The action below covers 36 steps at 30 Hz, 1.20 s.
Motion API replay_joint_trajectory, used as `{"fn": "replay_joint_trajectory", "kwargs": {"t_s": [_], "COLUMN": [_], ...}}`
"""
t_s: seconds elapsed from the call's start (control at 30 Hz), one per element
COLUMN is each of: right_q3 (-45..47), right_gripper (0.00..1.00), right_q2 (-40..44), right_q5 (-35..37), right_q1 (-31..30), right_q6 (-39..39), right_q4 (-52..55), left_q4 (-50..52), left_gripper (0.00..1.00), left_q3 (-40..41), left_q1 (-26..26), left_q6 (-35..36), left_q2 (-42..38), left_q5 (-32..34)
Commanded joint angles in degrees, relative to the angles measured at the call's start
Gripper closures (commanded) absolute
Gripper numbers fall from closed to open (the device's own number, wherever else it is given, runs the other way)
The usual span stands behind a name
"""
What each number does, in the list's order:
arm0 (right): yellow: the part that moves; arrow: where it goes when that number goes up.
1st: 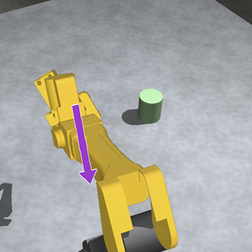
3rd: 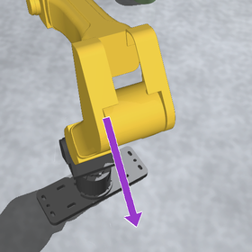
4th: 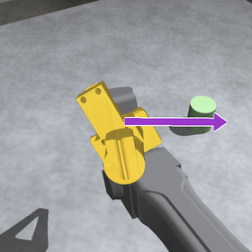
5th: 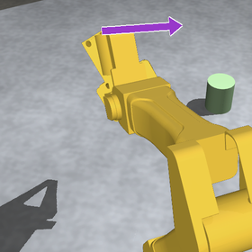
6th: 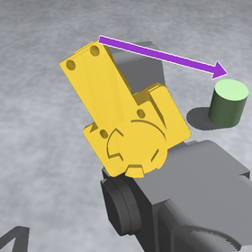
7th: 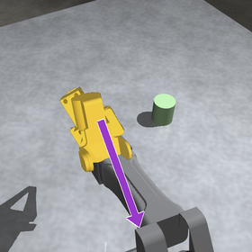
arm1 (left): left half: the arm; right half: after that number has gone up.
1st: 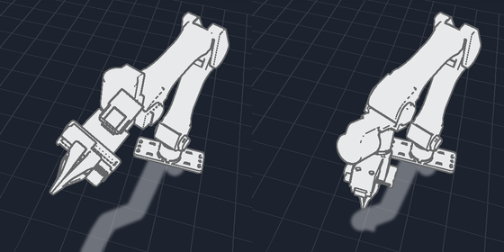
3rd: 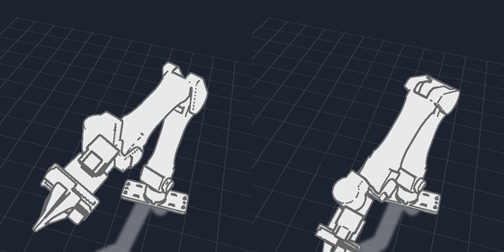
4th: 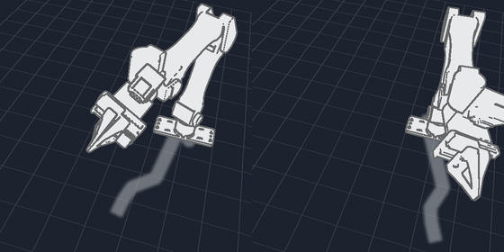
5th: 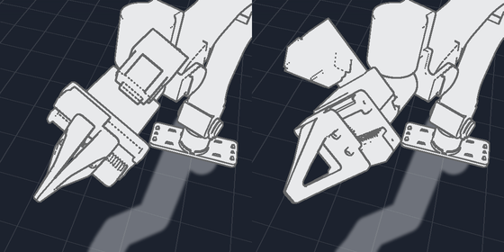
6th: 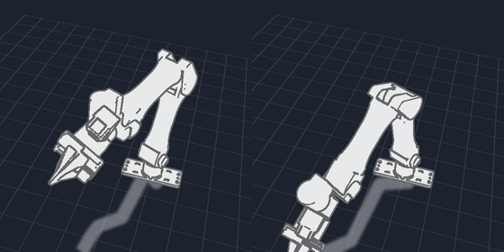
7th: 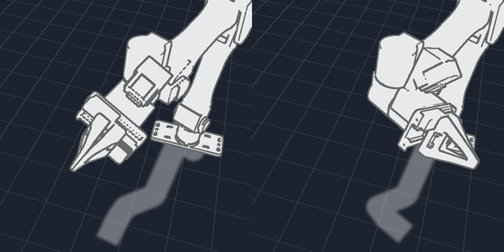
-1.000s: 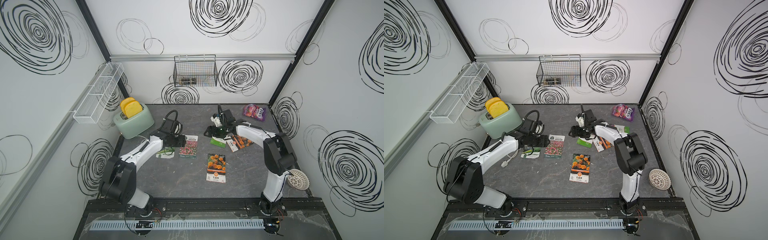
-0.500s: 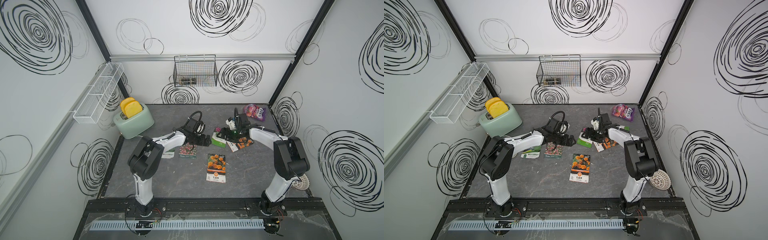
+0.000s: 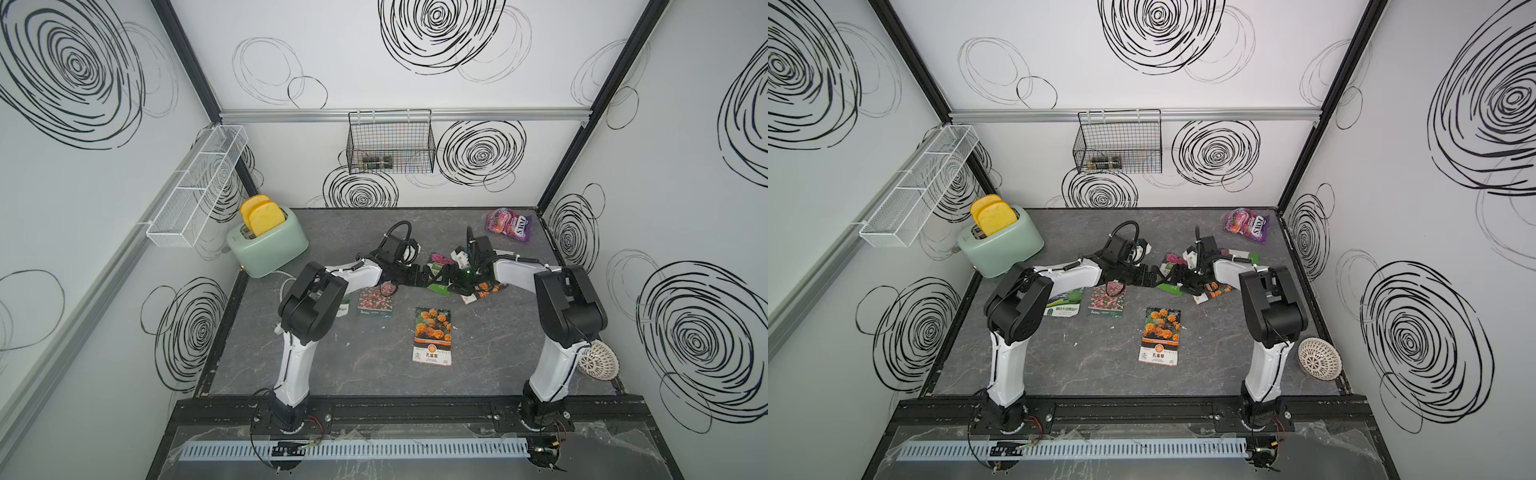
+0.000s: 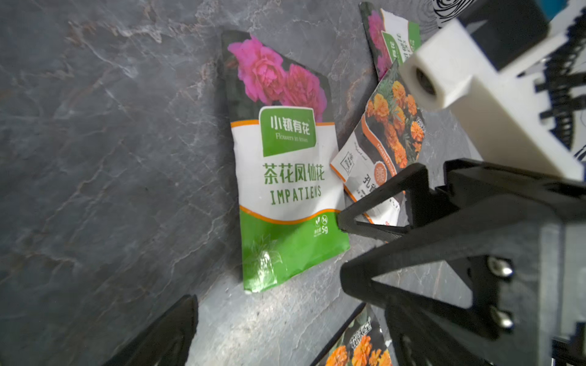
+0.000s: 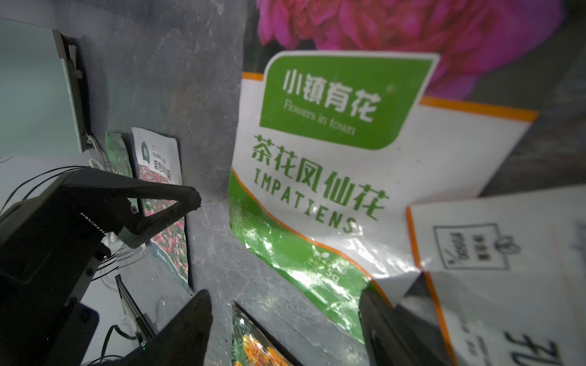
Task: Arrange the seed packets in a row
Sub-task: Pick up the seed packet from the center of the board.
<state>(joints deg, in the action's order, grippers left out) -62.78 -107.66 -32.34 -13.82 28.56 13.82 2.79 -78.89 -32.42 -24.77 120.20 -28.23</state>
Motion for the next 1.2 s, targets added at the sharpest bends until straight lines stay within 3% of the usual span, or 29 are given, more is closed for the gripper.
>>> {"fn": "replay_joint_trajectory", "kwargs": {"t_s": [0.0,0.13,0.7,0.9,1.07,1.17], "right_q3": [1.6,2.7,5.4,5.7,5.6,4.8], "right_gripper": [0.26,0.27,0.38,0.41,0.42,0.42], "right_q2": [-1.0,-1.0,-1.5,-1.9,-1.6,-0.1], "right_q5": [0.3,-0.2,-1.1,-1.3,-0.8,-0.2], "right_q1": [0.6,1.3,2.7,3.0,2.9,3.0], "right_q6": [1.4,2.4,3.7,3.8,3.6,3.4], "right_q4": [-0.6,-1.2,-2.4,-2.5,-2.2,-1.6], "left_q4": [-2.8,-2.8,-5.9,-6.8,-6.2,-5.1], "left_gripper": [0.02,0.01,0.29,0.52,0.85,0.95], "left_q3": [-1.8,-2.6,-4.4,-4.7,-5.3,-6.1], "left_q1": [-0.5,-0.5,-0.7,-0.8,-0.9,-0.7], "left_q6": [-0.4,0.1,-3.1,-4.1,-4.5,-4.7], "left_q2": [1.8,3.6,10.2,11.8,11.7,10.3], "left_q5": [-2.3,-2.7,-6.0,-6.7,-6.2,-5.1]}}
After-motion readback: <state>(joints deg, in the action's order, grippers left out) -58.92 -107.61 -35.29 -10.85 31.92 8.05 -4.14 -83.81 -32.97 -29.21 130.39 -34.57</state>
